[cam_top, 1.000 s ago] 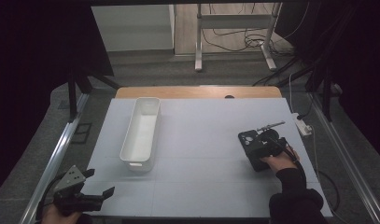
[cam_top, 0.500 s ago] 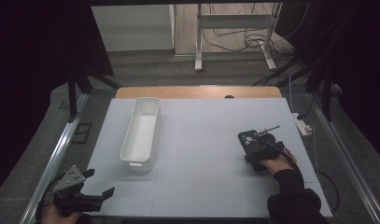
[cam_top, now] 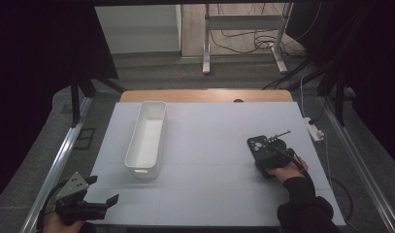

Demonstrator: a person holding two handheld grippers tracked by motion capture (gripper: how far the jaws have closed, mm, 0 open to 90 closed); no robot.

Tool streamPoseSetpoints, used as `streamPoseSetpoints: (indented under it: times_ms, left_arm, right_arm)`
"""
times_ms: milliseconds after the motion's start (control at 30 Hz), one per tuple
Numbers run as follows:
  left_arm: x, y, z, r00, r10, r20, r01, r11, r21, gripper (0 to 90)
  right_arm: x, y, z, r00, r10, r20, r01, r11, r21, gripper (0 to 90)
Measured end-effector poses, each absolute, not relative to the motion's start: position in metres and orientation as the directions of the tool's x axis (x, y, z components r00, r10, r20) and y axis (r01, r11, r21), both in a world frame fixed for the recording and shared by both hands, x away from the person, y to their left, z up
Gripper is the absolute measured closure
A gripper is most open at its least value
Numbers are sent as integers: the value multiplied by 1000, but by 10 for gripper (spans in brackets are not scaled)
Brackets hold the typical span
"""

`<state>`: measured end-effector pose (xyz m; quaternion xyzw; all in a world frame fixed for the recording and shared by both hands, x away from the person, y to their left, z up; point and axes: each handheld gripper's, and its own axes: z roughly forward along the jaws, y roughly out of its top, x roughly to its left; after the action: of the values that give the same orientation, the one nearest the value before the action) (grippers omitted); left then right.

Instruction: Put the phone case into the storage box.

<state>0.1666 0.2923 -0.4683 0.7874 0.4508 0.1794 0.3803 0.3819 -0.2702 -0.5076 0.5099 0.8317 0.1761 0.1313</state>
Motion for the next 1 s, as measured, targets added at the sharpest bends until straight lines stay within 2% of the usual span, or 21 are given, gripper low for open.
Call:
streamPoseSetpoints:
  times_ms: [433,800,900,1000]
  left_arm:
    - [167,290,-468,533,845,-49,574,-319,754,7]
    - [169,284,-469,544,839,-12,576,-364,732,5]
    - [169,284,-468,540,841,-19,582,-358,730,3]
    - [171,285,-466,542,838,-67,582,-317,749,1]
  right_arm:
    - [381,-275,-504,-439,899,2,809,394,437,147]
    - [370,-275,-490,-479,877,21,759,402,513,147]
    - [367,-274,-487,-490,871,25,745,404,530,147]
    - [364,-274,-484,-500,865,33,735,404,545,148]
